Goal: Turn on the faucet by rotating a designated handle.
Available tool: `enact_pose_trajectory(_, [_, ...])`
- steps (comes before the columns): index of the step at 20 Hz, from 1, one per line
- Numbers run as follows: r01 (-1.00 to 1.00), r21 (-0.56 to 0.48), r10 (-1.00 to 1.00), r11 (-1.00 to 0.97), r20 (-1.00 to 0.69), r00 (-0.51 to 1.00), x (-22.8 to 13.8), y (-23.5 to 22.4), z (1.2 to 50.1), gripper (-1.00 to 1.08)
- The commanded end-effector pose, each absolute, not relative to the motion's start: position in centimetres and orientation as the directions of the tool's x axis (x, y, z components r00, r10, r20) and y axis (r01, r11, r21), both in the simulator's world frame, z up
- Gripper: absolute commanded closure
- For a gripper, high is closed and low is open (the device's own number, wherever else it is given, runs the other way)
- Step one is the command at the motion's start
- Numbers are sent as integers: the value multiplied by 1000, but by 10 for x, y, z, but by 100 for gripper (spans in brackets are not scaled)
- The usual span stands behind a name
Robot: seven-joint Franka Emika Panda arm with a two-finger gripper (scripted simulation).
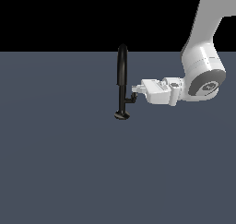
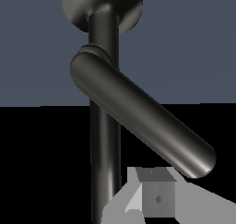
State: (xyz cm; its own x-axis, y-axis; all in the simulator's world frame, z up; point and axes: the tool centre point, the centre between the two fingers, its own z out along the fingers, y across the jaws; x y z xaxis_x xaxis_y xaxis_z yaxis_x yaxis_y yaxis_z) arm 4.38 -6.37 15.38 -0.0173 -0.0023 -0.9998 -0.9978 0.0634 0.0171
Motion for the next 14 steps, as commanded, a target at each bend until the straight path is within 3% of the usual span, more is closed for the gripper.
enact_pose_trajectory(1, [-997, 39, 2, 61, -999, -39, 29, -63, 141, 108])
enact_pose_trajectory(4, [-998, 20, -1, 62, -1000, -20, 35, -63, 150, 108])
enact_pose_trajectory(14, [-997, 39, 2, 60, -999, -39, 5, -62, 88, 108])
